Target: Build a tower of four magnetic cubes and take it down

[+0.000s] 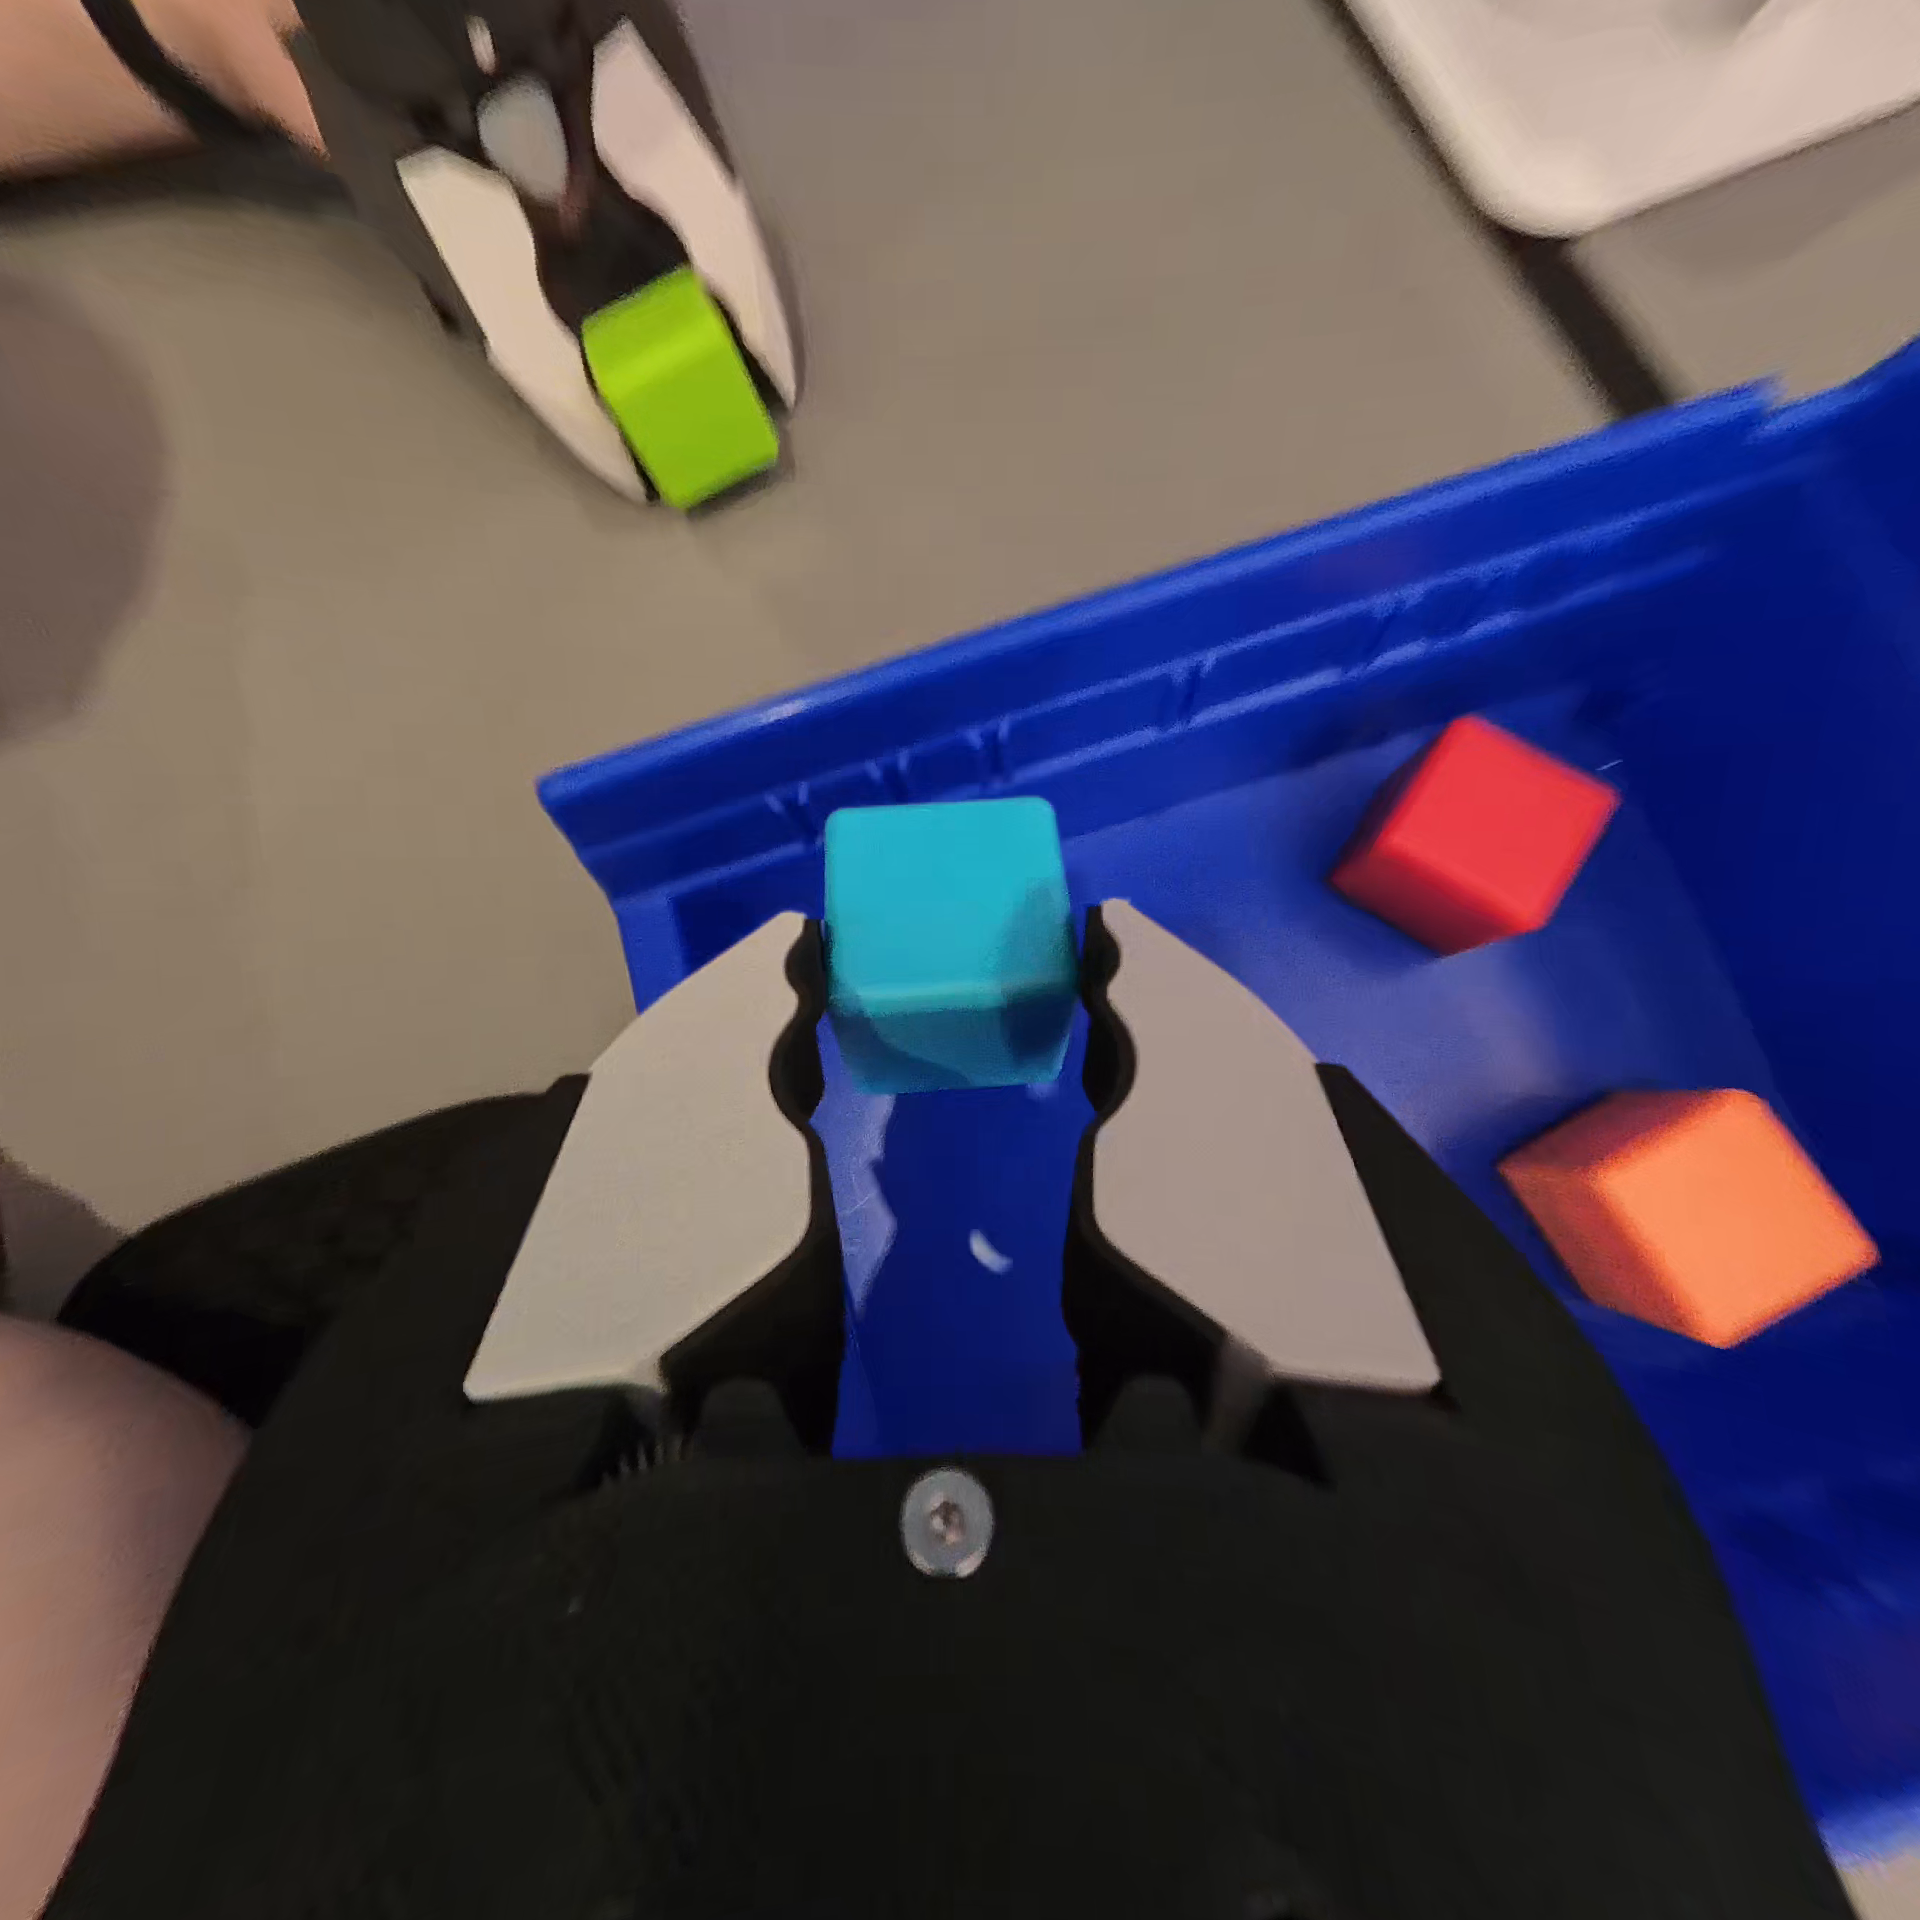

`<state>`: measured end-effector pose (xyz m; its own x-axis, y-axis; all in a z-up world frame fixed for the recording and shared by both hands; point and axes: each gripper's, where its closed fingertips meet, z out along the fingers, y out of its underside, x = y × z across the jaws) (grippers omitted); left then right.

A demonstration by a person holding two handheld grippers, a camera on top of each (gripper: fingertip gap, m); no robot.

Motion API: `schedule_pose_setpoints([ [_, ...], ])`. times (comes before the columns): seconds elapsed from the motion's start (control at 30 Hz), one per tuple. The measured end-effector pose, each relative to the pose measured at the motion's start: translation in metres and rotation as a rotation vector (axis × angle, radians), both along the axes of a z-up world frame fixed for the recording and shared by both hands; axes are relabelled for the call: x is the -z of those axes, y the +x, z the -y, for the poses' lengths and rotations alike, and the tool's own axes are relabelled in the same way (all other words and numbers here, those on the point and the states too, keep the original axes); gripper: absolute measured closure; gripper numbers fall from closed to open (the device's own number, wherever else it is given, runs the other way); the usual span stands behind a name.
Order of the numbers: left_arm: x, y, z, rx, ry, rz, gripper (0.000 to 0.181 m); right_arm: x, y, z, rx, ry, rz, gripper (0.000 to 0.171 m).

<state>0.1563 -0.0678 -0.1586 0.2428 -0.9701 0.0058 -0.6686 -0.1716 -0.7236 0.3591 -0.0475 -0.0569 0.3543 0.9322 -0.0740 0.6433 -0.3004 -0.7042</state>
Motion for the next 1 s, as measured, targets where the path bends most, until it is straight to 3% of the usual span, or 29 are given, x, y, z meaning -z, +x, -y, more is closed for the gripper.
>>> schedule_pose_setpoints([
  [0.17,0.0,0.0,0.0,-0.003,0.0,0.0,0.126,0.062,-0.008,0.011,-0.106,-0.194,0.163,0.122],
  [0.4,0.0,0.0,0.0,-0.01,0.0,0.001,0.126,0.081,-0.003,0.022,-0.058,-0.354,0.222,0.11],
  [0.57,-0.013,0.004,-0.002,-0.033,0.027,0.063,0.126,0.037,-0.004,0.004,0.024,-0.2,0.111,0.113],
  [0.77,-0.067,0.005,-0.01,-0.086,0.153,0.201,0.127,-0.046,-0.044,-0.005,0.146,-0.062,-0.071,0.113],
  [0.9,-0.116,0.0,-0.007,-0.105,0.271,0.319,0.127,-0.083,-0.124,0.002,0.106,-0.209,-0.332,0.109],
  [1.0,-0.15,-0.004,0.0,-0.109,0.36,0.393,0.127,-0.086,-0.176,0.008,0.055,-0.396,-0.471,0.104],
])
